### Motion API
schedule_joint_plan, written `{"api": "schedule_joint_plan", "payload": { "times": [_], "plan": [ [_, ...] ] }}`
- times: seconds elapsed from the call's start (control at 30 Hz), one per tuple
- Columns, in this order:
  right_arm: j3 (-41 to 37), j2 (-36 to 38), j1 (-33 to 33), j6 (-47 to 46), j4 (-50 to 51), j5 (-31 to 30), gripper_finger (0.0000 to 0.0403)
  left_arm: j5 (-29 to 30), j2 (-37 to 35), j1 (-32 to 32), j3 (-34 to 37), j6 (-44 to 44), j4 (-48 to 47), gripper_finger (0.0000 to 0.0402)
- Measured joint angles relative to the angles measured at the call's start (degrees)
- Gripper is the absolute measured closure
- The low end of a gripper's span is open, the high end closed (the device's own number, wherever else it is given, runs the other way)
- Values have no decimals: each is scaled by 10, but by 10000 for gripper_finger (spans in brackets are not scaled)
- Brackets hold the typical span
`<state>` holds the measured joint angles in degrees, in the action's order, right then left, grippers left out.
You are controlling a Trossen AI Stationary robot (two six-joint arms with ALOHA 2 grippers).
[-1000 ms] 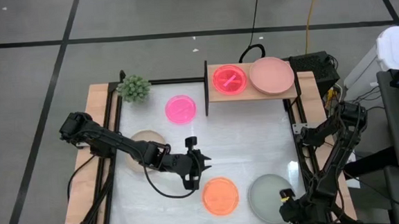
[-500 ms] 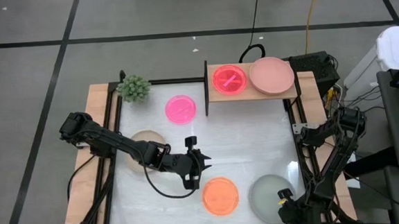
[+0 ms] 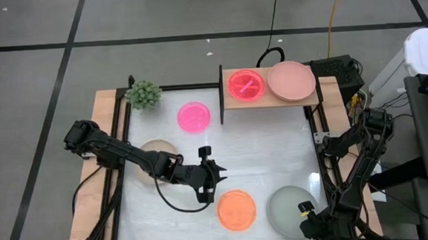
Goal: Place and stack plates onto a shelf
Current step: Stack the gray plate on top of the light pink plate on the shelf
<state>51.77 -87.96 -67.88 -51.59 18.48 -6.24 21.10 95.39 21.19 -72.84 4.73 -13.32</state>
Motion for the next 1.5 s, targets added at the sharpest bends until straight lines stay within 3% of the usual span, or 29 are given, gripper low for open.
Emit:
{"api": "schedule_joint_plan", "payload": {
  "times": [0.23,0.6,0.8,1.13,1.5],
  "plan": [
    [14,9,9,26,31,-28,402,0,0,0,0,0,0,282],
    [157,9,31,81,254,-118,402,0,0,1,0,1,0,282],
    [198,9,37,90,330,-159,402,0,0,6,0,1,-1,282],
    [216,9,76,86,407,-164,402,0,0,16,1,-6,-5,282],
    [280,9,131,85,518,-213,402,0,0,21,37,-11,0,282]
  ]
}}
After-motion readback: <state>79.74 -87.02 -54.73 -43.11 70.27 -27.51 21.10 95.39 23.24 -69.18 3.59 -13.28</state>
